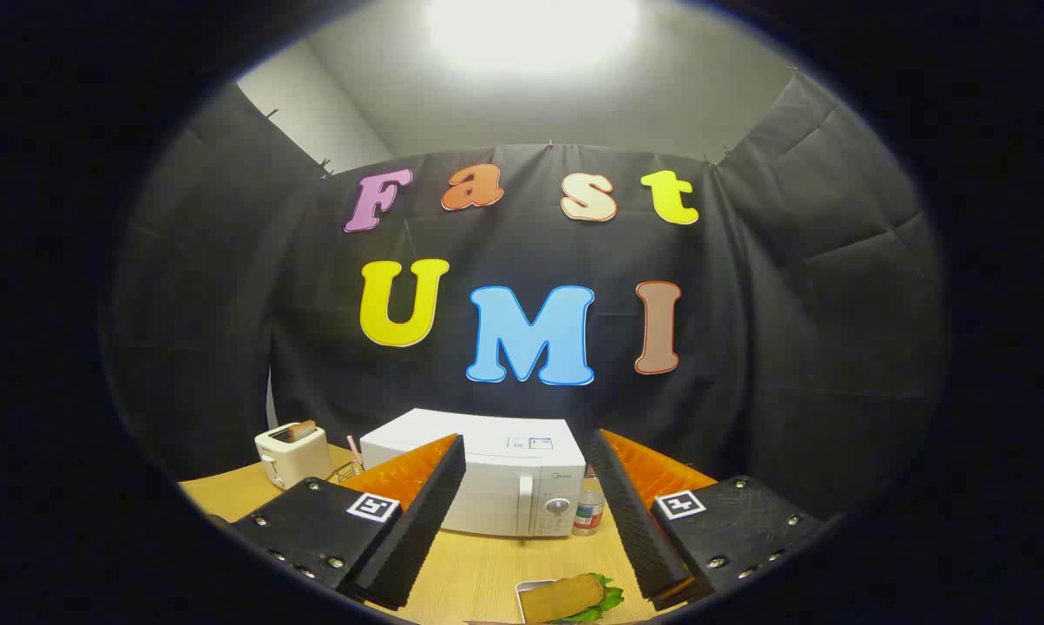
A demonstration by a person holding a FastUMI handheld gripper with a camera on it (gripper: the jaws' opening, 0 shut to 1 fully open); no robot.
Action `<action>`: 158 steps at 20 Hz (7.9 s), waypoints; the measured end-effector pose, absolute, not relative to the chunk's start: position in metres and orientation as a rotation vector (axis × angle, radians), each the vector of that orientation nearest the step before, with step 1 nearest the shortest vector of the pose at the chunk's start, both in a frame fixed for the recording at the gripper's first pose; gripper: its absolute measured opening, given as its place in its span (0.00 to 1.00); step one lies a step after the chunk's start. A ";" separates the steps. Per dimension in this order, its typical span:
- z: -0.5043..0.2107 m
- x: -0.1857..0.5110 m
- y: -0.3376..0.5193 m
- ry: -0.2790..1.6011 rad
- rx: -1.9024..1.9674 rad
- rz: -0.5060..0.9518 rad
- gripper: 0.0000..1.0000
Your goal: Open the microwave, put the food inside, and close the microwave door.
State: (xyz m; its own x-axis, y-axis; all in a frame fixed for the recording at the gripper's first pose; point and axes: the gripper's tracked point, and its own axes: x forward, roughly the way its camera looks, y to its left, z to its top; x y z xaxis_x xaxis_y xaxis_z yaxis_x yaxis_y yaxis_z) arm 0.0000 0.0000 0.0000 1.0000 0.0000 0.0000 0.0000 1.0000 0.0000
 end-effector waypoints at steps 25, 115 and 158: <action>0.010 0.019 0.023 -0.003 0.027 0.002 0.92; -0.227 -0.016 0.281 0.254 0.124 0.071 0.08; -0.251 -0.030 -0.087 0.135 0.166 0.047 0.60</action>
State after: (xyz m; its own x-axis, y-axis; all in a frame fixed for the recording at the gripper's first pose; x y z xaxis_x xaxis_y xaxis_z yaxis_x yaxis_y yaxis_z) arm -0.0298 -0.0872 -0.2508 0.9898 0.0581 -0.1297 -0.0357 0.9851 0.1681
